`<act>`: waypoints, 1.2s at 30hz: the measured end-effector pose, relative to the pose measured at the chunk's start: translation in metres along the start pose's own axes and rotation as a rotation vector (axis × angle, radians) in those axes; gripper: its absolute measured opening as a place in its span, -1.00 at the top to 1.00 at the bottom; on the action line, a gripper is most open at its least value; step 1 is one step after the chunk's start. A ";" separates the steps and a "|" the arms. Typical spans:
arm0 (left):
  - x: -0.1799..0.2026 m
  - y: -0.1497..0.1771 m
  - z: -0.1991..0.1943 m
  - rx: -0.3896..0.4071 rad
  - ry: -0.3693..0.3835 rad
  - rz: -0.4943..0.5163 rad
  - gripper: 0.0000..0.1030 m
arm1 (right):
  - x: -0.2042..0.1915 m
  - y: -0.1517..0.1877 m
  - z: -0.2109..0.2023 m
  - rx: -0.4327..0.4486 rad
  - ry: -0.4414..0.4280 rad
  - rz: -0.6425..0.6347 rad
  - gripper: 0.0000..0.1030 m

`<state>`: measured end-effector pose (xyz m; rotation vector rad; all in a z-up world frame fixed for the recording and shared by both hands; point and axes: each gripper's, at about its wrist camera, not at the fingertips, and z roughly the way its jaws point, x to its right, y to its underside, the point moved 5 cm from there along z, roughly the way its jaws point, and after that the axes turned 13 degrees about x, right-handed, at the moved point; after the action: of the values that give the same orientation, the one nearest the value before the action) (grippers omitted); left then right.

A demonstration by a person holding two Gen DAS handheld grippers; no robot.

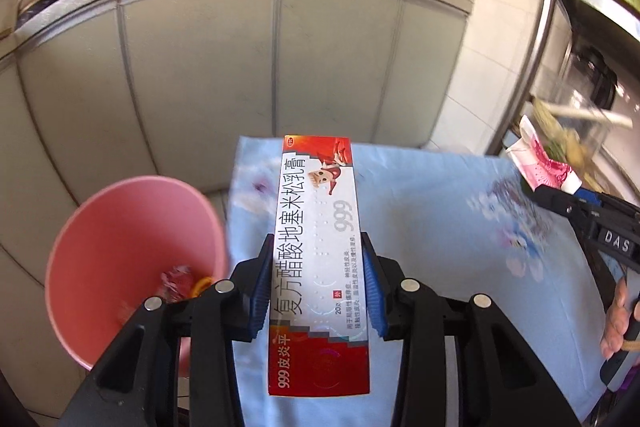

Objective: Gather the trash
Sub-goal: 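Carry the ointment box and paper cup over the pink bucket, then open both grippers to drop the ointment box and paper cup into the bucket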

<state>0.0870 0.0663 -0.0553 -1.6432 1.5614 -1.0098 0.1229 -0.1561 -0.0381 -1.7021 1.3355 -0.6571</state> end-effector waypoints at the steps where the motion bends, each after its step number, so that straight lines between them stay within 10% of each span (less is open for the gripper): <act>1: -0.011 -0.005 -0.003 0.014 -0.024 -0.011 0.24 | -0.011 -0.005 0.003 0.003 -0.023 -0.010 0.13; 18: -0.161 0.000 -0.021 0.002 -0.326 -0.110 0.24 | -0.230 -0.029 0.087 -0.101 -0.320 -0.130 0.13; 36: -0.200 0.030 0.003 -0.089 -0.351 -0.149 0.24 | -0.278 0.019 0.135 -0.253 -0.291 -0.130 0.12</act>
<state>0.0756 0.2632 -0.1015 -1.9019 1.2803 -0.6839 0.1424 0.1473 -0.0948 -2.0134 1.1444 -0.3034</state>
